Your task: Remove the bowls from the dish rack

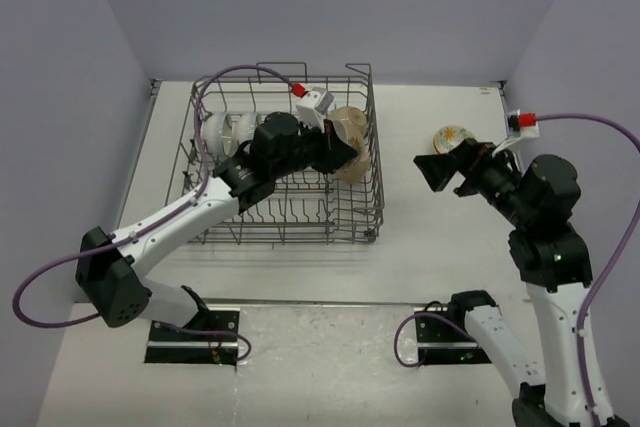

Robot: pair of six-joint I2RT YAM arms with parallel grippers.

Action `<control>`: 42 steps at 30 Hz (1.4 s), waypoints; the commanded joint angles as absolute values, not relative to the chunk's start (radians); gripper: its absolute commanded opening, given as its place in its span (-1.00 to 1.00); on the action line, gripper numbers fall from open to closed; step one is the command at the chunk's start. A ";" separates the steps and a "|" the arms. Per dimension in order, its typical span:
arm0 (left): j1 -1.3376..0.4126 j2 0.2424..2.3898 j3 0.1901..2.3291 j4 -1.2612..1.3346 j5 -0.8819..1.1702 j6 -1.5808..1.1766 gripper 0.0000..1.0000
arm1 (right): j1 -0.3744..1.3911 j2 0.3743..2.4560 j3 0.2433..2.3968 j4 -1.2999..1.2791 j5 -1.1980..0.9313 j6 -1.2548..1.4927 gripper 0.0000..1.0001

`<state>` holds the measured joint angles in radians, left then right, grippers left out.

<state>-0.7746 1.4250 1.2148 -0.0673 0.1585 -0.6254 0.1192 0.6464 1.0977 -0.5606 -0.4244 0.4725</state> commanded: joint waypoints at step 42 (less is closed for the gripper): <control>-1.063 1.256 1.330 -0.279 0.060 0.285 -1.00 | 0.848 1.422 1.829 -1.187 0.388 0.304 -1.00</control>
<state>-1.0752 1.2873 1.2812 -0.3431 0.1867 0.2581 0.8368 1.4666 1.8252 -1.2217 0.3836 0.3004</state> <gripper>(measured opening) 0.040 0.146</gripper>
